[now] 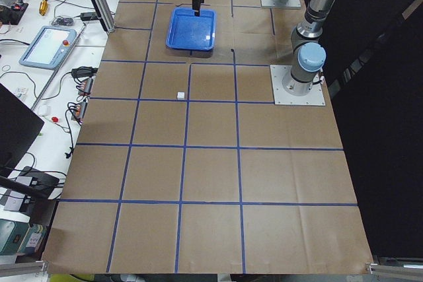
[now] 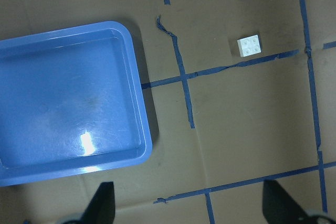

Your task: Assemble white blocks and place on blue tray

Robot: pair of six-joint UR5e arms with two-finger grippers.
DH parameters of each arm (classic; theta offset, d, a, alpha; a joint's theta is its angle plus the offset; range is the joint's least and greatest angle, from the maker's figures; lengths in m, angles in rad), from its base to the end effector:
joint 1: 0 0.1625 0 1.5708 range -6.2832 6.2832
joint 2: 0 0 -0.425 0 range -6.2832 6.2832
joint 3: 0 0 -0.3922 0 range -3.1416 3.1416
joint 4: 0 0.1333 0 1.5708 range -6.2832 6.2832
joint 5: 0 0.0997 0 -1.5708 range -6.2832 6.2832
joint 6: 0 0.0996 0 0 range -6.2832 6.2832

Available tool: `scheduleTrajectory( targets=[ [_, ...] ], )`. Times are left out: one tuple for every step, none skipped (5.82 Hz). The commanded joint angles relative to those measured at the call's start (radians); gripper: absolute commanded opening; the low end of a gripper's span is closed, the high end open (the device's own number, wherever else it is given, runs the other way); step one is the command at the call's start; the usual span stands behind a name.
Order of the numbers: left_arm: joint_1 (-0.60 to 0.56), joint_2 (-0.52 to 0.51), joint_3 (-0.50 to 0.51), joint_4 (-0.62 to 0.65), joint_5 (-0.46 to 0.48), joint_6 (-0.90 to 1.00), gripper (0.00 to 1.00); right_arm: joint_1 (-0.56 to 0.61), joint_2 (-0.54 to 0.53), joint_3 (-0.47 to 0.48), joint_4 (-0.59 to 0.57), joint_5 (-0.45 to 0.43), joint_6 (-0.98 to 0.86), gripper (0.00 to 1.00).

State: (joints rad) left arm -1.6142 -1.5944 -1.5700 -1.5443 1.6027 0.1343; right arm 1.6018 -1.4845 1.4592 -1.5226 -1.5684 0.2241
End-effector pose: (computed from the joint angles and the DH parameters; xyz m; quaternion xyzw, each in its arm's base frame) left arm -0.1518 -0.4961 0.4793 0.0887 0.9959 -0.0011 0.0160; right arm 0.1498 -0.5217 0.4940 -0.0964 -0.9953 -0.0115 0.0003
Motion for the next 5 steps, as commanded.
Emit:
scheduleTrajectory(
  targets=[
    [0.046,0.001,-0.008,0.007,-0.007,0.139,0.99,-0.005,0.003,0.004,-0.004,0.001,-0.19,1.0],
    [0.104,-0.004,-0.01,0.007,-0.015,0.266,0.99,-0.009,0.003,0.004,-0.017,-0.002,-0.482,1.0],
    [0.152,-0.007,-0.015,0.006,-0.007,0.426,0.99,-0.035,0.001,0.006,-0.008,-0.005,-0.685,1.0],
    [0.207,-0.024,-0.021,0.01,-0.007,0.532,0.99,-0.092,0.001,0.006,-0.007,-0.005,-0.818,1.0],
    [0.259,-0.029,-0.045,0.016,-0.013,0.68,0.99,-0.171,0.001,0.006,-0.022,-0.004,-1.096,1.0]
  ],
)
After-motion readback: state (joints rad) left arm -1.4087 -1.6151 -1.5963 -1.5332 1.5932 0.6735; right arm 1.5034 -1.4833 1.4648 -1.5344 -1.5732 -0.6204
